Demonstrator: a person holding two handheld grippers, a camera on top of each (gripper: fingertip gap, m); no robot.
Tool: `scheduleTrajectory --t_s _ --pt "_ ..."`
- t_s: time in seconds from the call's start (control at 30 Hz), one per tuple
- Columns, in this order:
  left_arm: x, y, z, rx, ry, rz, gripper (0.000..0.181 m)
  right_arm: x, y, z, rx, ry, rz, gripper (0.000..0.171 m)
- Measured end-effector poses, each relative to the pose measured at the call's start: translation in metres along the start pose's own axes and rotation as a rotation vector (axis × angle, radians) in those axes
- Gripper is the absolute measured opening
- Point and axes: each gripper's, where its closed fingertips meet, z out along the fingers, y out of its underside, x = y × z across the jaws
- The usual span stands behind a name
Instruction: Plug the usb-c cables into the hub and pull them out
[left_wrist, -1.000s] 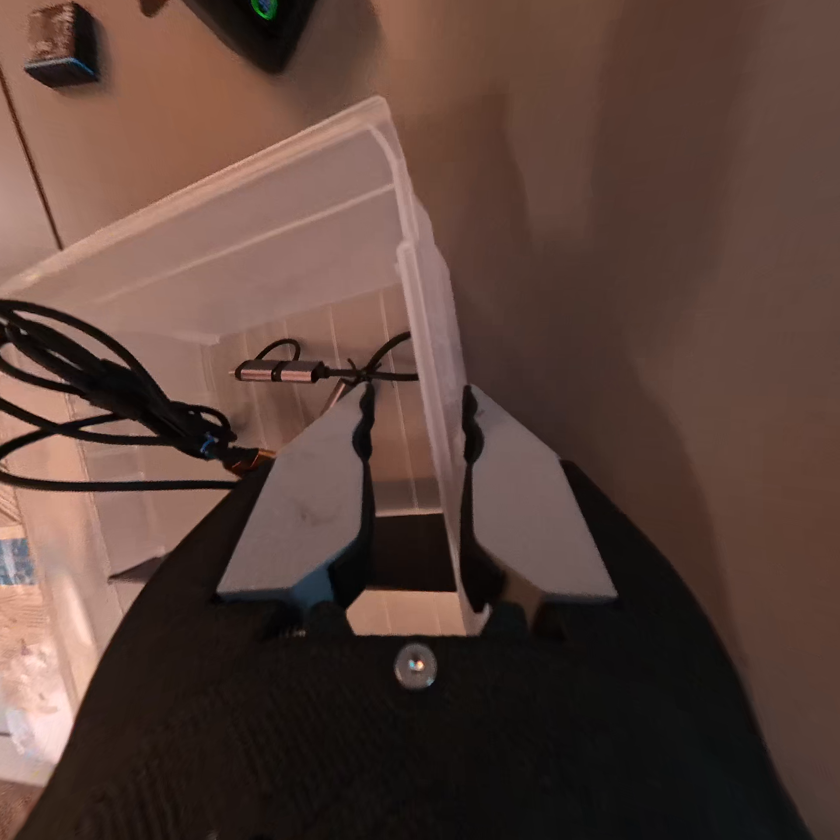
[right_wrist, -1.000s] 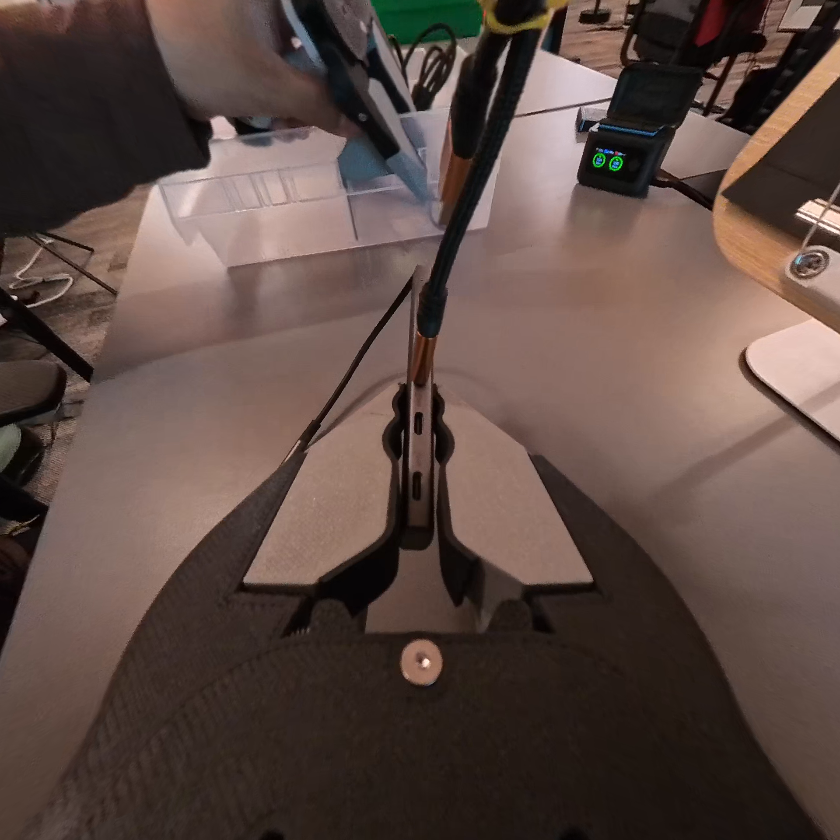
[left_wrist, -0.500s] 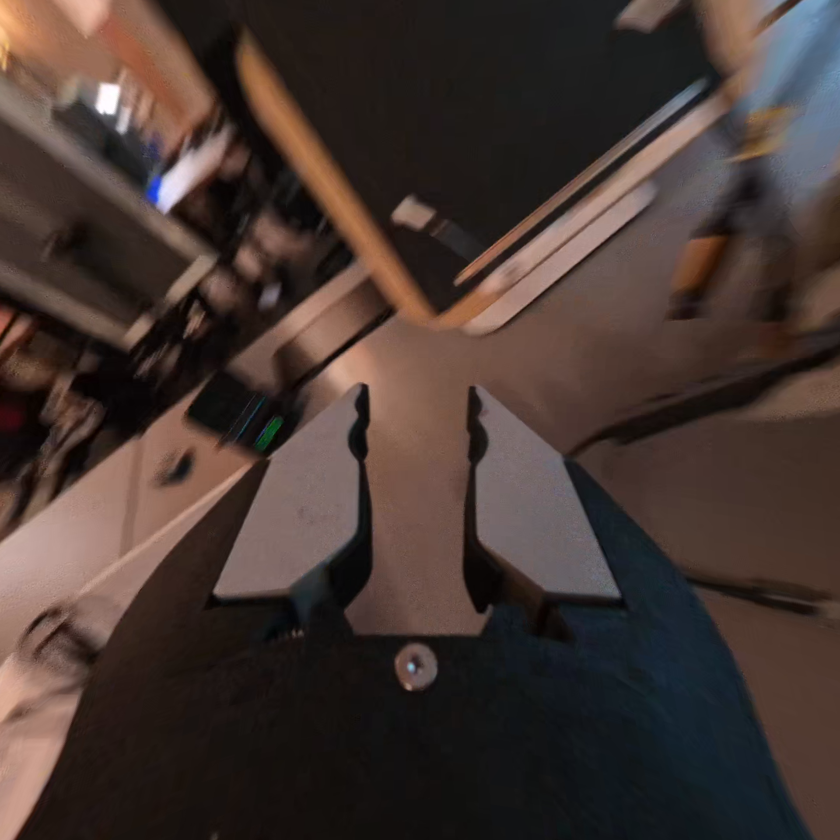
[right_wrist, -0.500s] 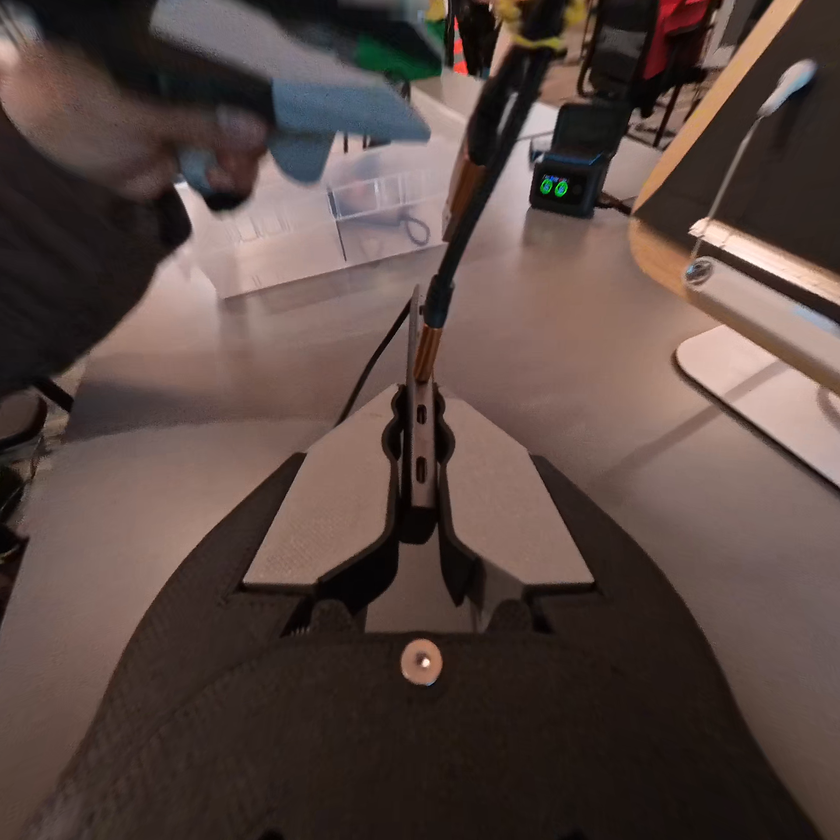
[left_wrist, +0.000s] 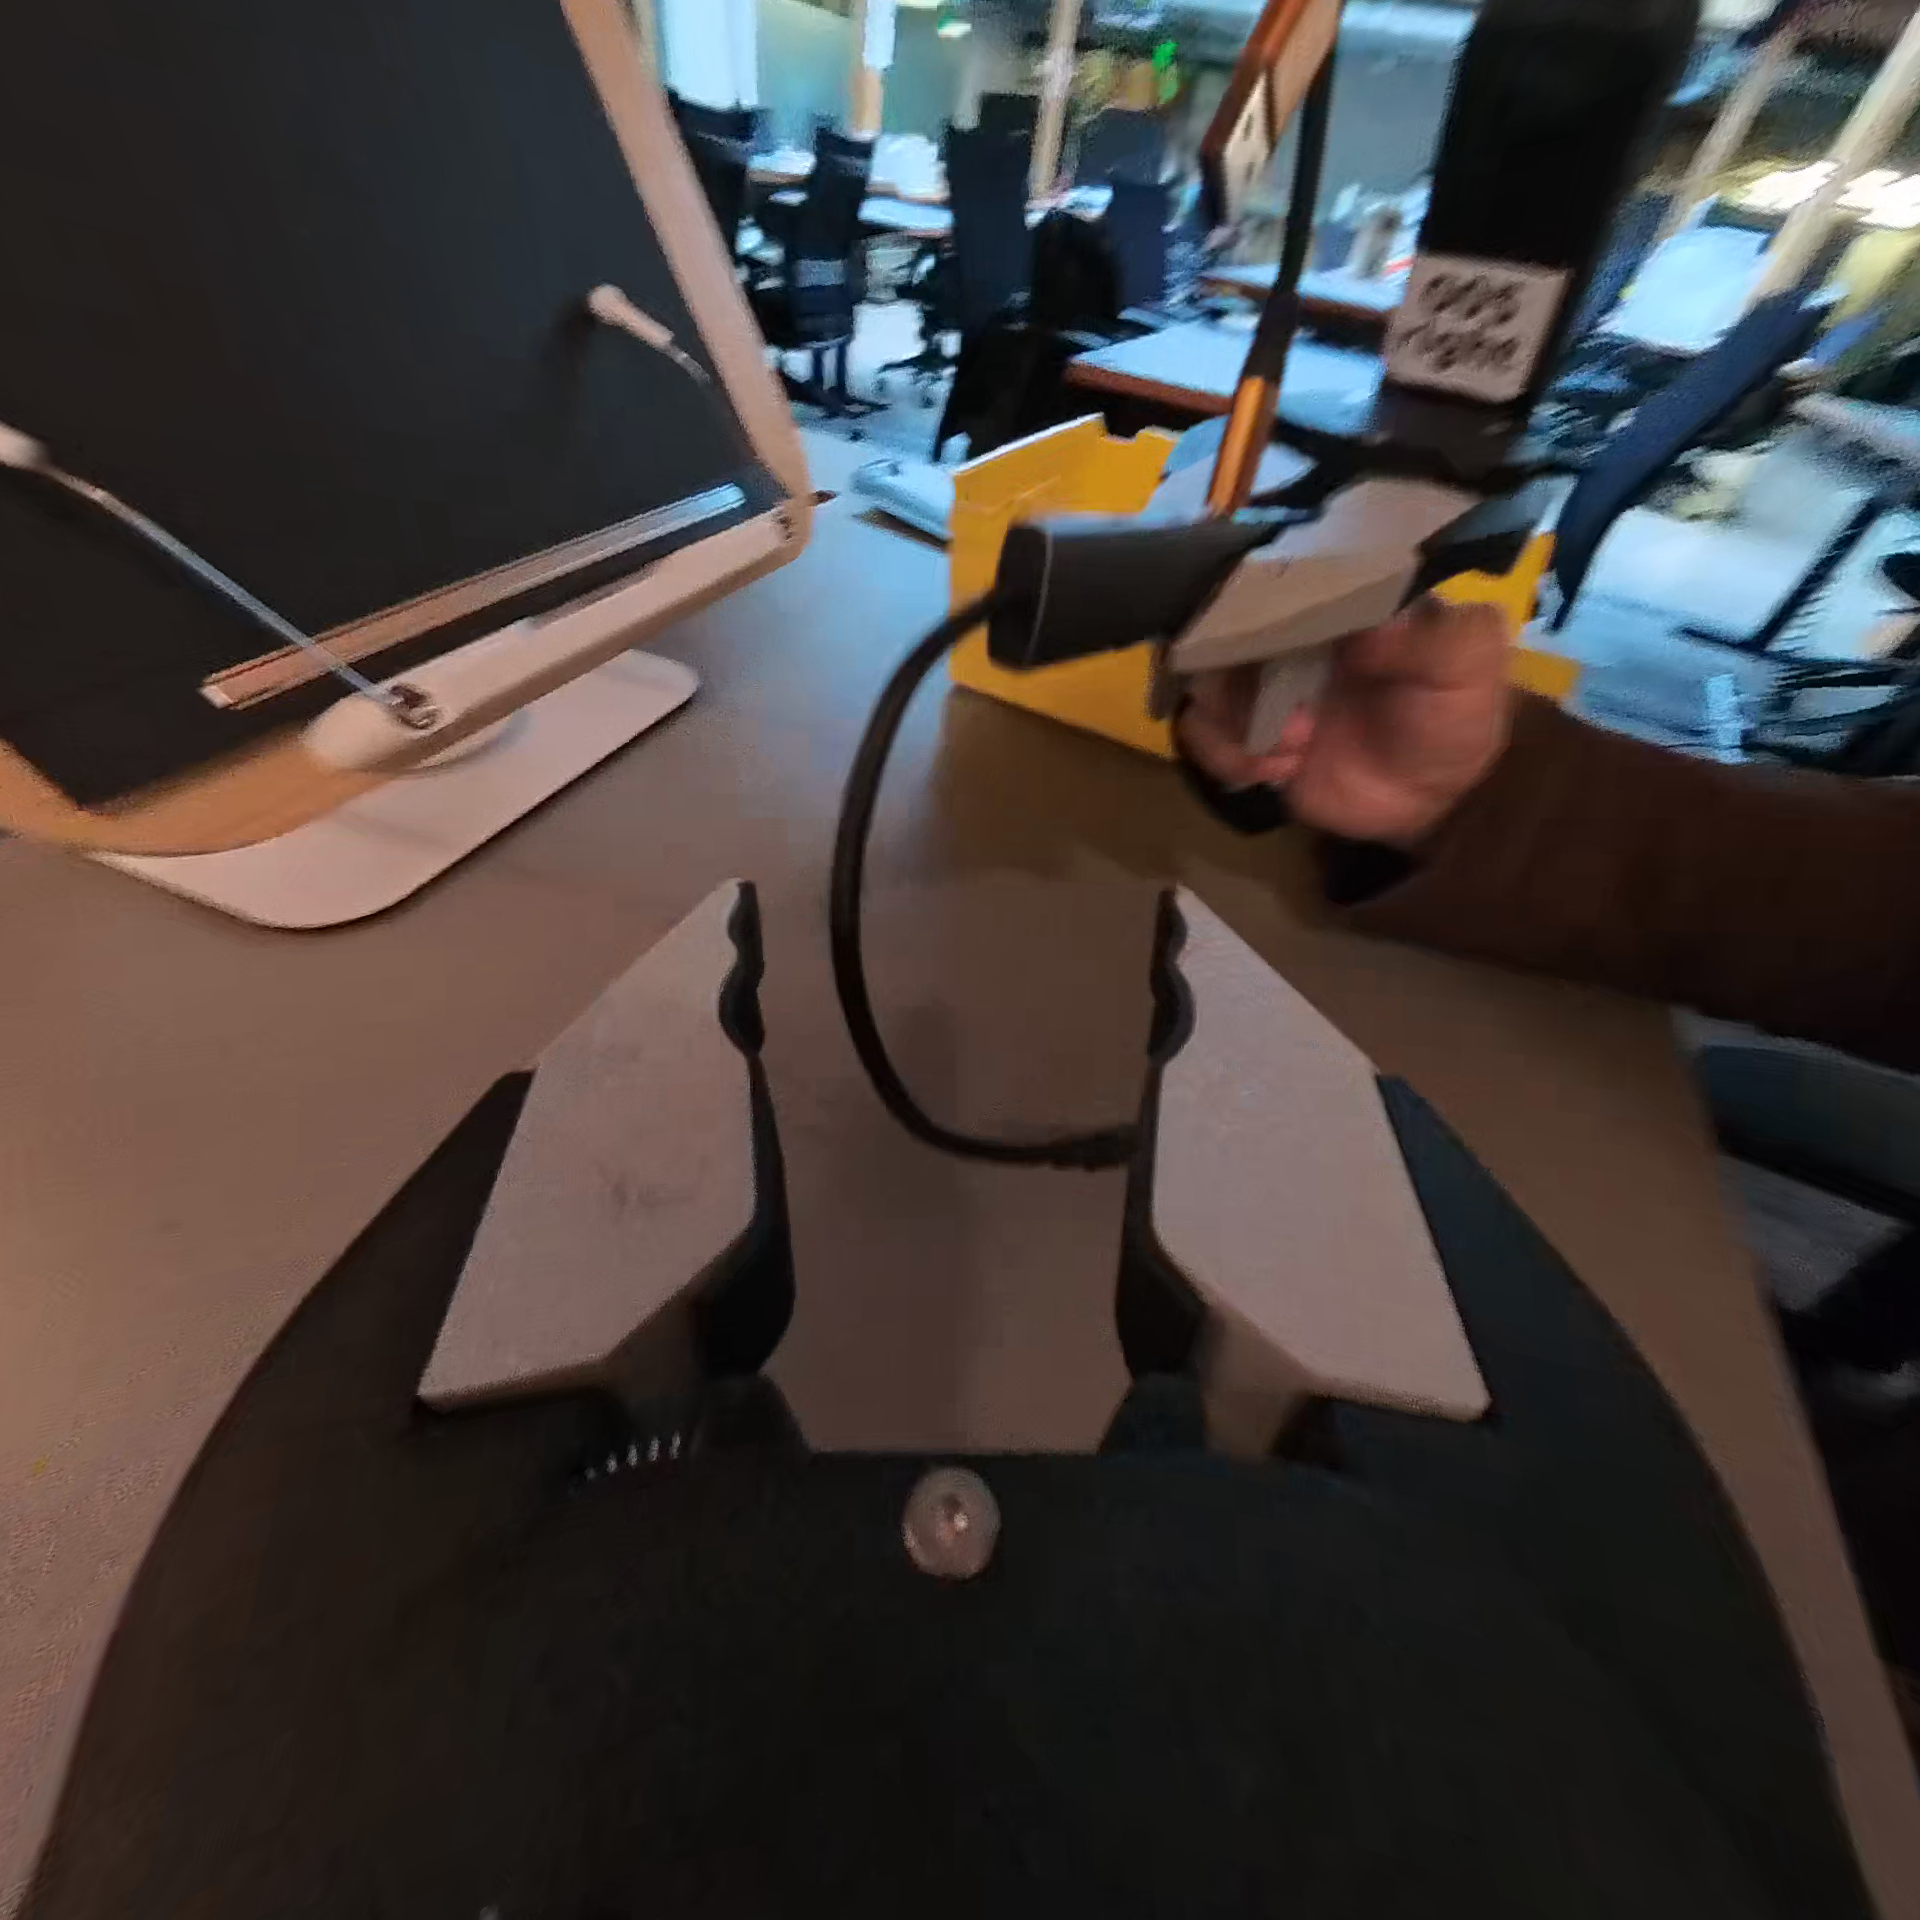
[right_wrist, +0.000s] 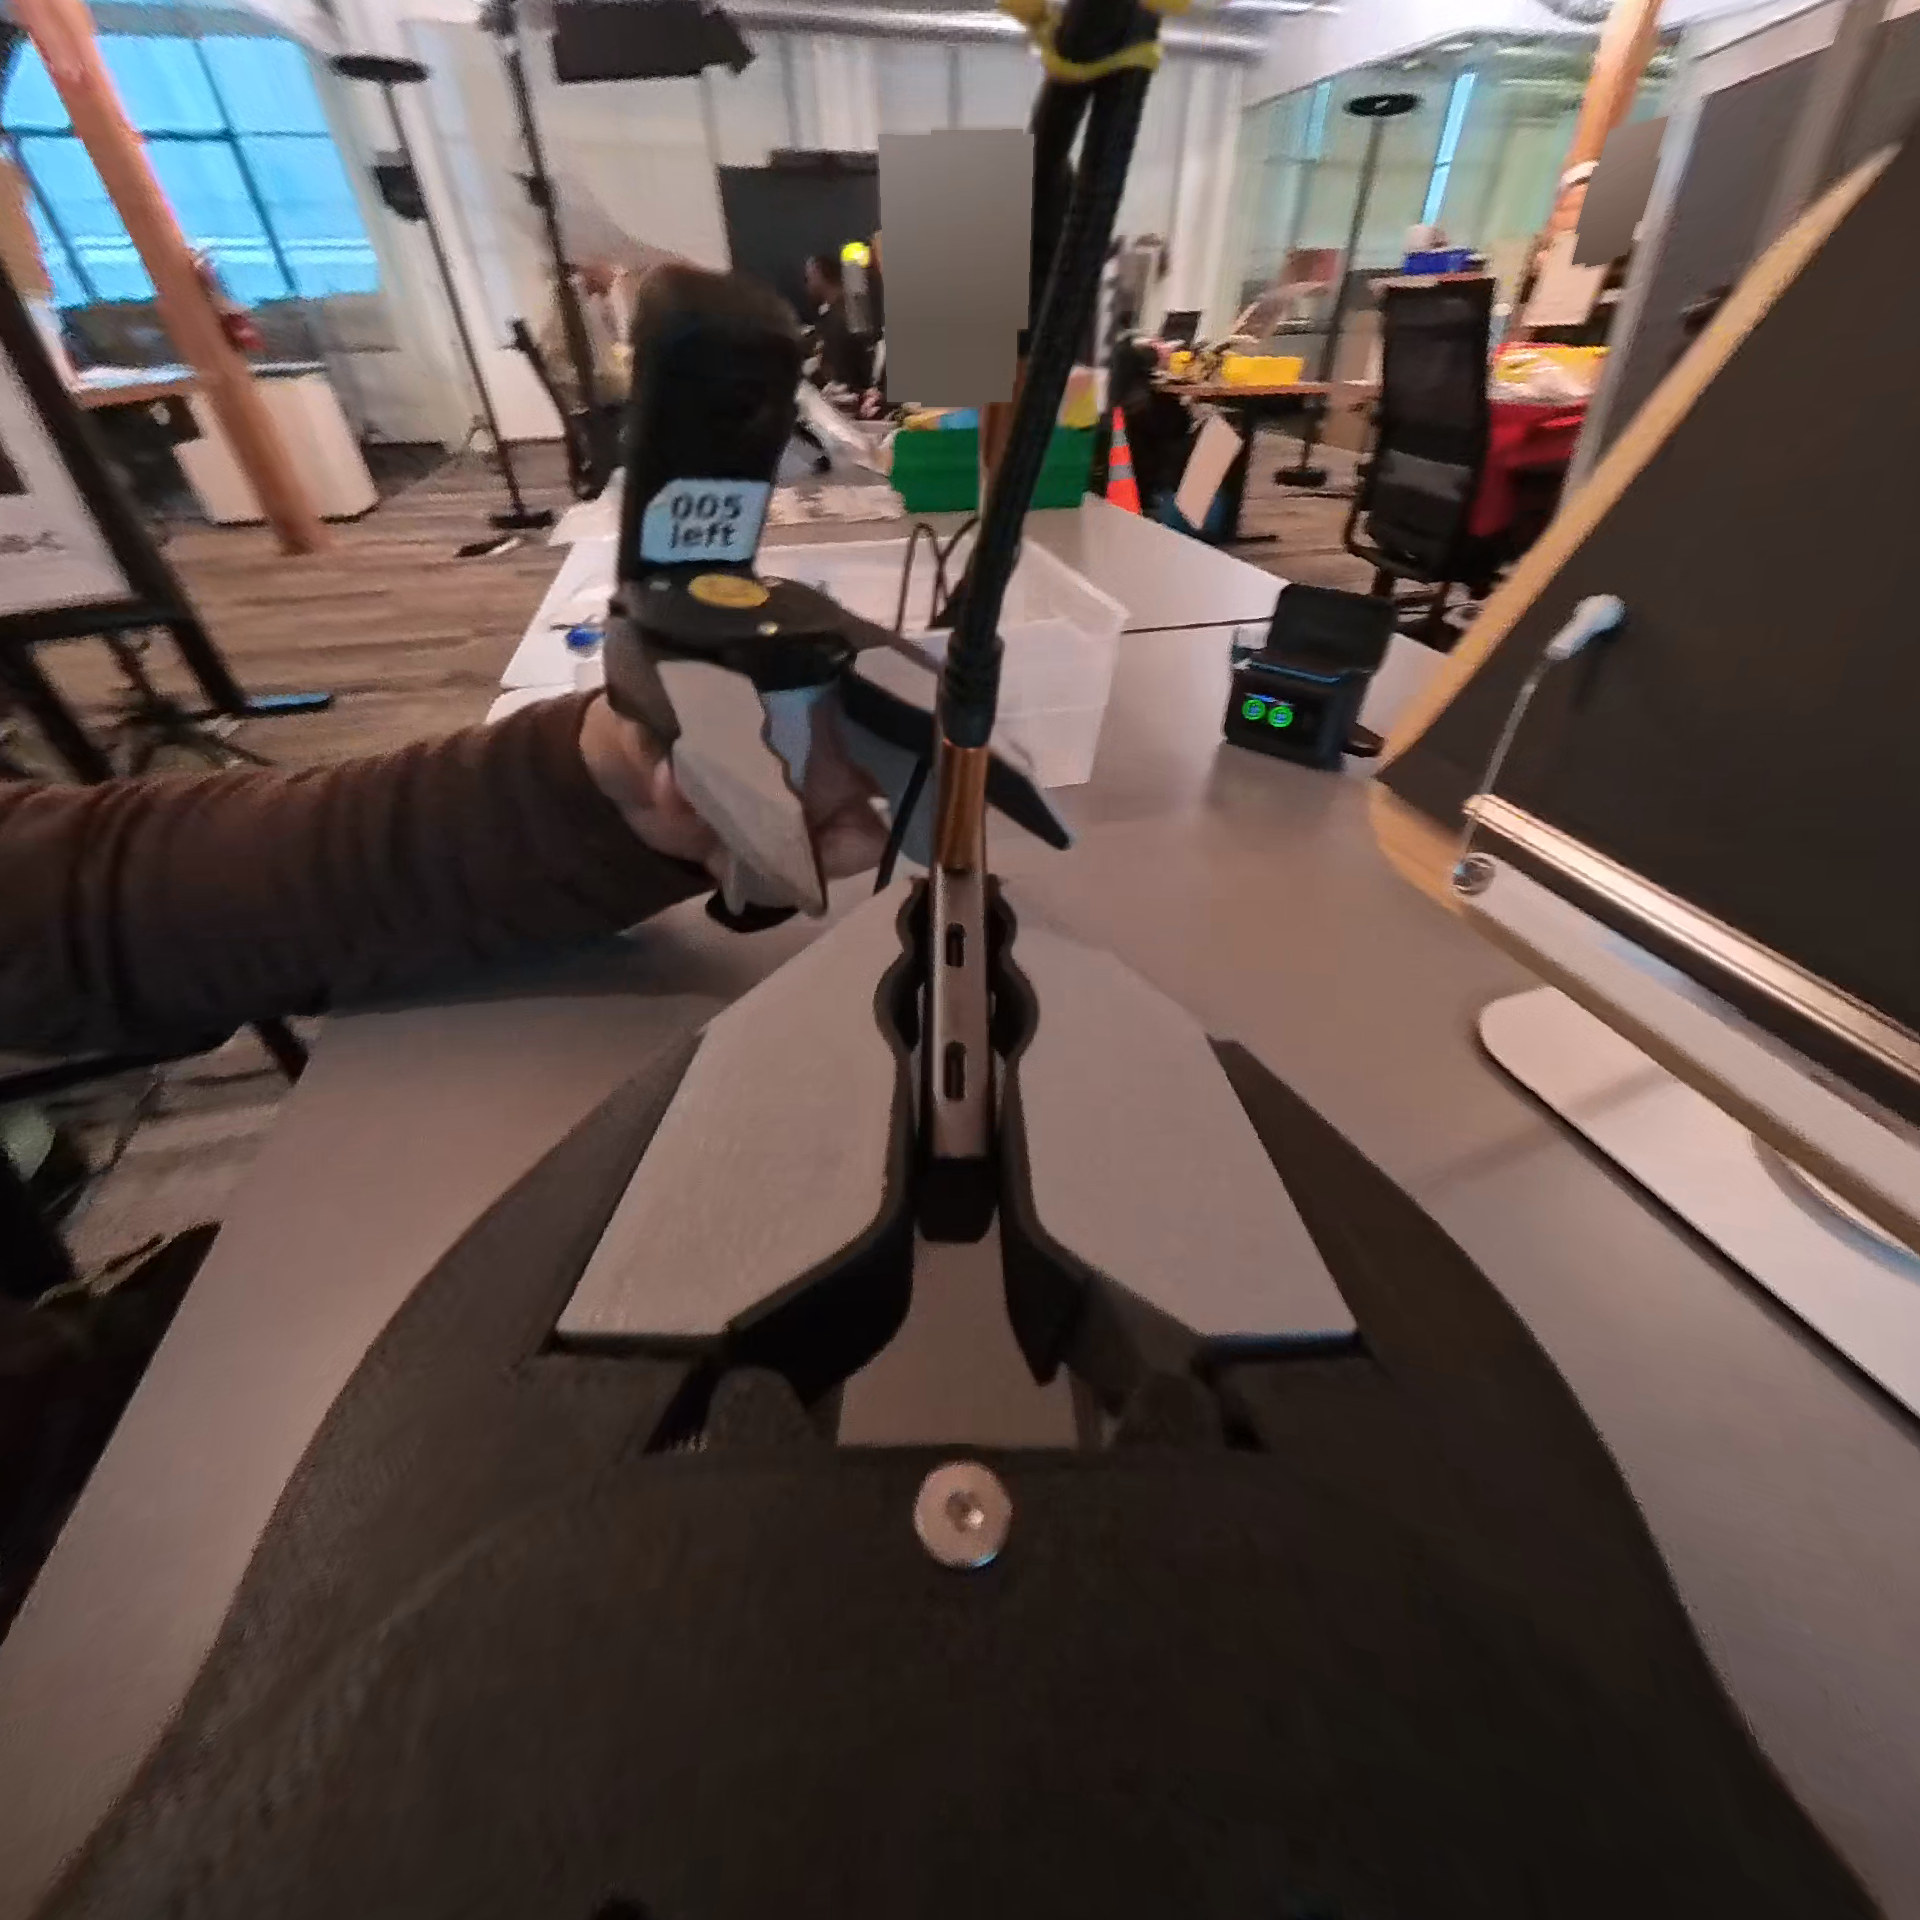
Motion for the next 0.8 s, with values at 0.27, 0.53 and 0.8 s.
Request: scheduleTrajectory --t_s 0.27,0.53,0.8 --pt "0.04 -0.009 -0.006 0.102 0.234 0.029 0.02 -0.032 0.028 0.021 -0.089 -0.188 -0.008 0.006" --pt "0.054 -0.008 -0.007 0.121 0.327 0.009 0.01 -0.044 0.027 0.023 -0.082 -0.264 0.021 0.006" --pt "0.058 0.002 -0.008 0.048 0.342 0.146 0.007 -0.046 0.035 0.027 -0.142 -0.263 -0.002 0.011"
